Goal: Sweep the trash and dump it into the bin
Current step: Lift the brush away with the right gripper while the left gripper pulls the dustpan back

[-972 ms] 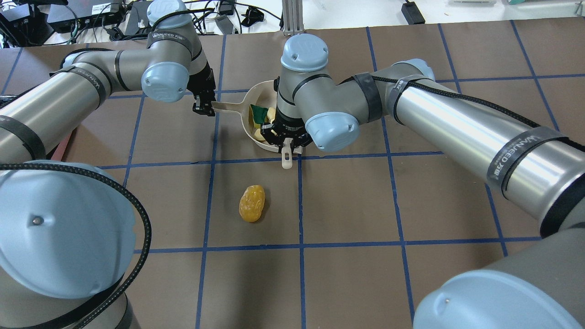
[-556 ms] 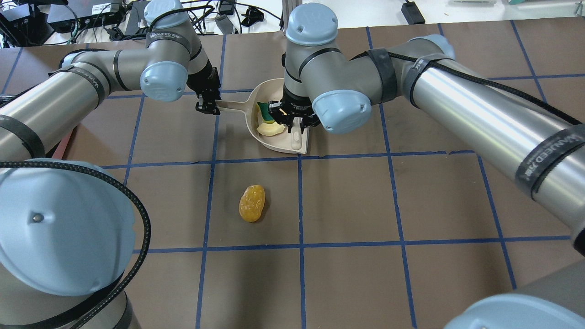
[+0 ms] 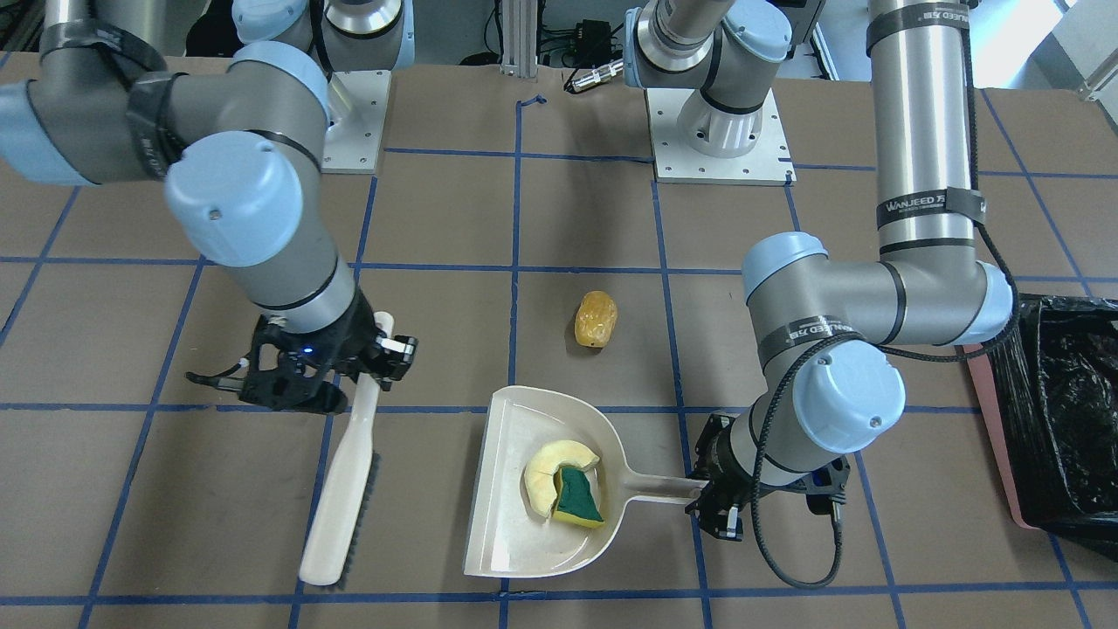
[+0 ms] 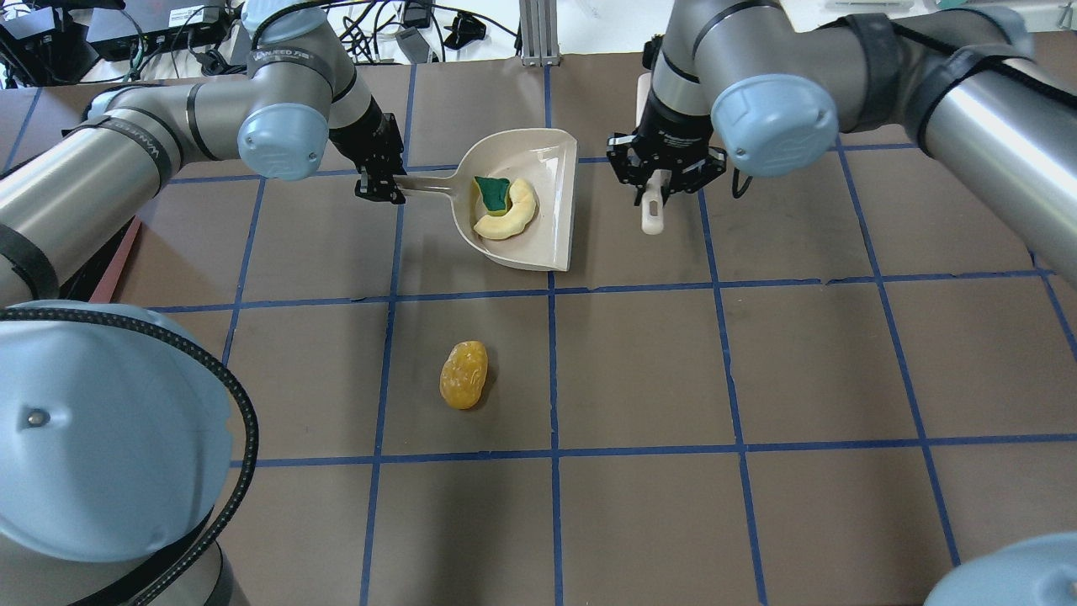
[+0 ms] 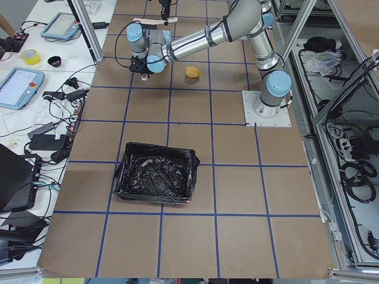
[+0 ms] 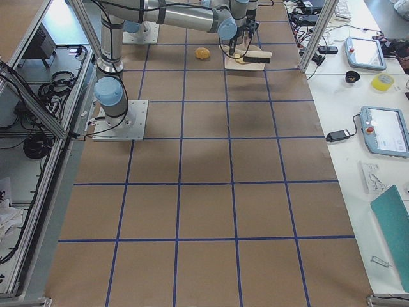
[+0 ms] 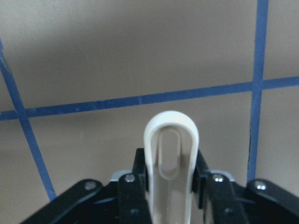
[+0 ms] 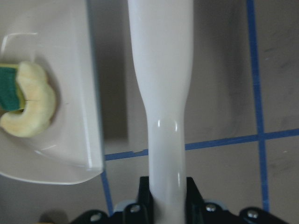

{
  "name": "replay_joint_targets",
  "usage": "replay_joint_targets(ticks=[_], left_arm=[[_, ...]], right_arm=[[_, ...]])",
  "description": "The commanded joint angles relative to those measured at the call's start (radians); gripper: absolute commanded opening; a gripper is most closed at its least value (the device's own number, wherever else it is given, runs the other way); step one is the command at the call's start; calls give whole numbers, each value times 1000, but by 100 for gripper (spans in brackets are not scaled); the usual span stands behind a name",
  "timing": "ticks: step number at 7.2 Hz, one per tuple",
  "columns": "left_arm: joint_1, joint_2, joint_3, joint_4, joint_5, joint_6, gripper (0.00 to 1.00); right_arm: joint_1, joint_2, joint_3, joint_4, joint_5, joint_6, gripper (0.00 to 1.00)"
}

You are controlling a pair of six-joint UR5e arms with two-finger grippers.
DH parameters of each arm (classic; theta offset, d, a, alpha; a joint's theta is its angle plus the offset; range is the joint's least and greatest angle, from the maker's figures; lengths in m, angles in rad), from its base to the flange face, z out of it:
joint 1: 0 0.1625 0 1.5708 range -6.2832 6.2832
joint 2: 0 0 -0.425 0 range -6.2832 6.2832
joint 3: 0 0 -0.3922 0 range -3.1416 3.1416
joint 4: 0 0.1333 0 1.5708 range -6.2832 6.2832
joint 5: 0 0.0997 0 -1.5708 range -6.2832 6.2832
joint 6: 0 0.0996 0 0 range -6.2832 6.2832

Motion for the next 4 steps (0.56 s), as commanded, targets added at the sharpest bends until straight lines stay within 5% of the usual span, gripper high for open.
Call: replay_joint_targets(ticks=[1, 4], left_arm=[[44, 76, 3, -115, -5, 7, 0], [106, 213, -17, -270, 3, 111, 0]], right_arm=[[-139, -28, 1, 73, -40, -177, 0], [-287, -10, 23, 91, -78, -358, 0]])
